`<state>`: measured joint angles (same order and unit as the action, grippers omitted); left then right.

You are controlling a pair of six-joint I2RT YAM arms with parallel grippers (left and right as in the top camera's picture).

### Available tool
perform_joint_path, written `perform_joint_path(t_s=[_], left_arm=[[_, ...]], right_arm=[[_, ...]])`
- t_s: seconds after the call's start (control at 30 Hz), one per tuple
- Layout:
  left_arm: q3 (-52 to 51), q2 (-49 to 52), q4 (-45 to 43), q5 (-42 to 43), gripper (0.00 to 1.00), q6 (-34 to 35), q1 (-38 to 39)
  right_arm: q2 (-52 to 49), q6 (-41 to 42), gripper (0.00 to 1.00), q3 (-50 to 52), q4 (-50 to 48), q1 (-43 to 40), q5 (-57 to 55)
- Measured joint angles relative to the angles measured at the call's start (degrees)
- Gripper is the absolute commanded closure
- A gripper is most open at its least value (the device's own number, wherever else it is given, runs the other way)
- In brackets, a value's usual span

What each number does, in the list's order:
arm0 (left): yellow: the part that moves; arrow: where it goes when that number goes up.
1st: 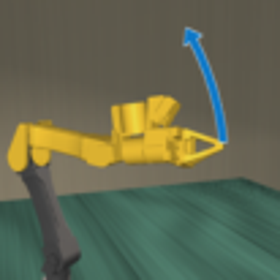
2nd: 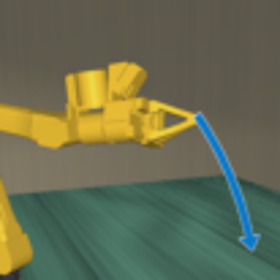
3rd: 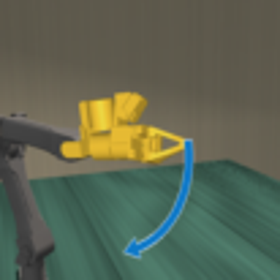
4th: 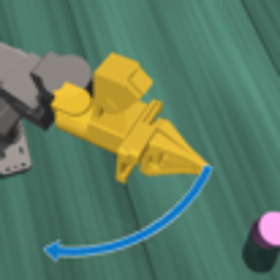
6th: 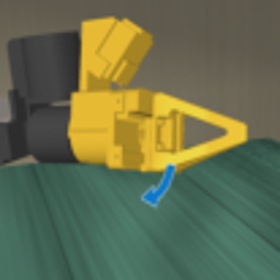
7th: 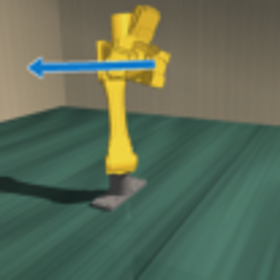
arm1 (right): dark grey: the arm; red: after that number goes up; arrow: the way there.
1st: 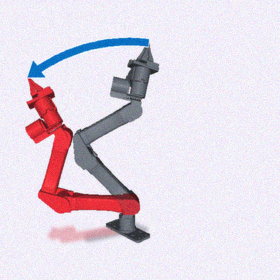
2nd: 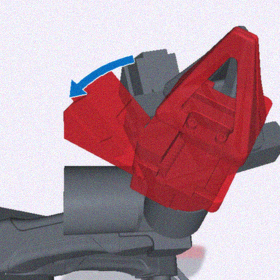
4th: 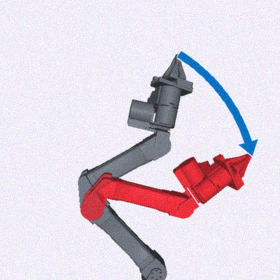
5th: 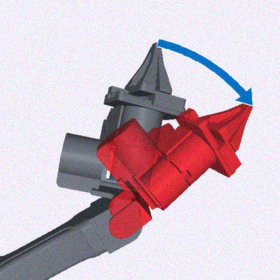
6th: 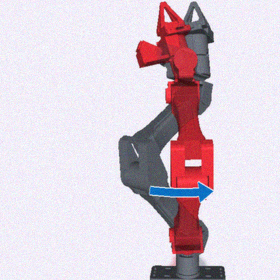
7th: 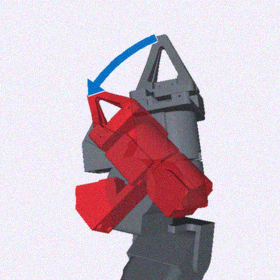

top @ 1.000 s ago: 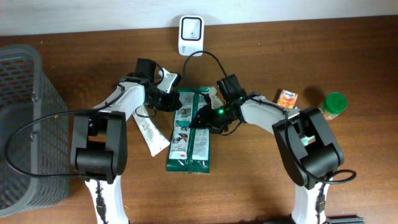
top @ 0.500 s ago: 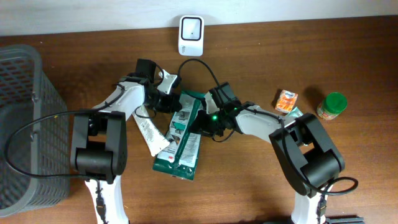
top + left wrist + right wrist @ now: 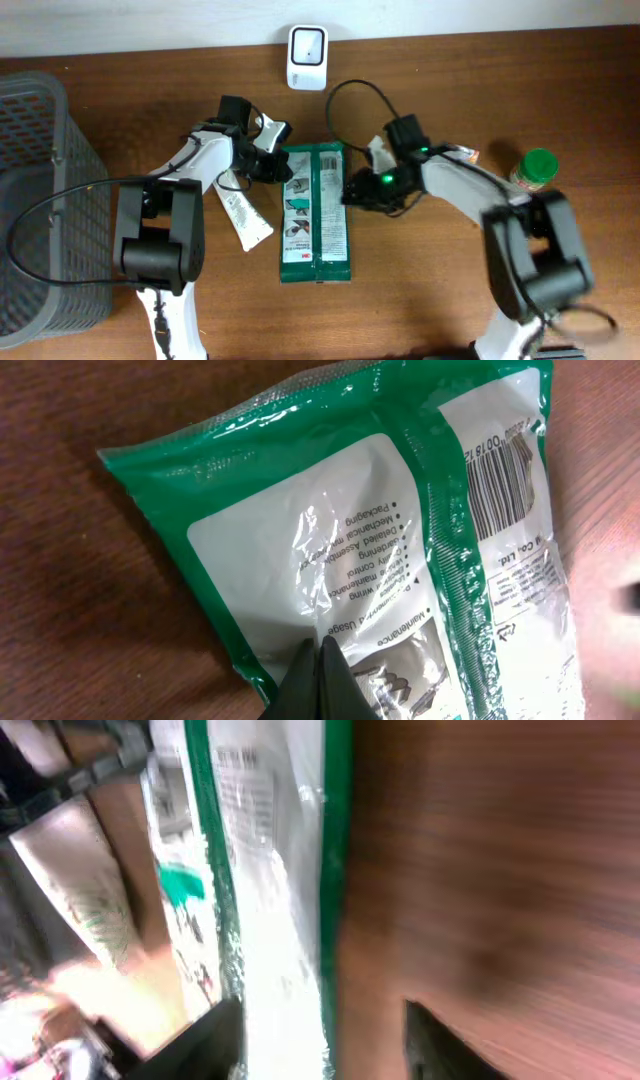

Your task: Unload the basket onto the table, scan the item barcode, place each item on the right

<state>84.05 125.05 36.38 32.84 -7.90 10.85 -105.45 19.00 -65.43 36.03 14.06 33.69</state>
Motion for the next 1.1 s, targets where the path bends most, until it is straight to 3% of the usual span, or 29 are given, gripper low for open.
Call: perform_joint_path(t_s=[0.07, 0.13, 0.23, 0.37, 0.53, 0.63, 0.73, 0.87, 0.97, 1.1], left_arm=[[0.0, 0.0, 0.1, 0.0, 1.0, 0.0, 0.0], [0.0, 0.0, 0.1, 0.0, 1.0, 0.0, 0.0], [0.0, 0.0, 0.1, 0.0, 1.0, 0.0, 0.0], [0.0, 0.0, 0.2, 0.0, 1.0, 0.0, 0.0], [0.0, 0.0, 0.2, 0.0, 1.0, 0.0, 0.0], [0.0, 0.0, 0.2, 0.0, 1.0, 0.0, 0.0], [0.0, 0.0, 0.2, 0.0, 1.0, 0.0, 0.0], [0.0, 0.0, 0.2, 0.0, 1.0, 0.0, 0.0], [0.0, 0.0, 0.2, 0.0, 1.0, 0.0, 0.0], [0.1, 0.0, 0.2, 0.0, 0.96, 0.0, 0.0]], right_arm=[[12.5, -5.0, 0.42, -0.1, 5.9, -2.4, -2.6], [17.9, -7.7, 0.41, -0.7, 11.6, -0.8, -3.2], [15.2, -5.7, 0.41, 3.6, 8.7, 2.7, -3.2], [6.4, 3.3, 0.41, 9.0, -5.8, 9.1, -3.1], [-0.2, 10.4, 0.43, 9.2, -14.0, 10.3, 1.5], [-1.4, 16.1, 0.56, 9.6, -25.9, 15.6, 0.5], [-1.5, 20.2, 0.66, 9.7, -32.5, 15.7, -1.7], [-1.6, 21.7, 0.68, 9.7, -35.2, 15.8, -2.8], [-3.6, 22.1, 0.96, 9.7, -35.3, 17.0, -4.3], [-3.8, 22.2, 0.96, 9.7, -35.2, 16.8, -4.1]])
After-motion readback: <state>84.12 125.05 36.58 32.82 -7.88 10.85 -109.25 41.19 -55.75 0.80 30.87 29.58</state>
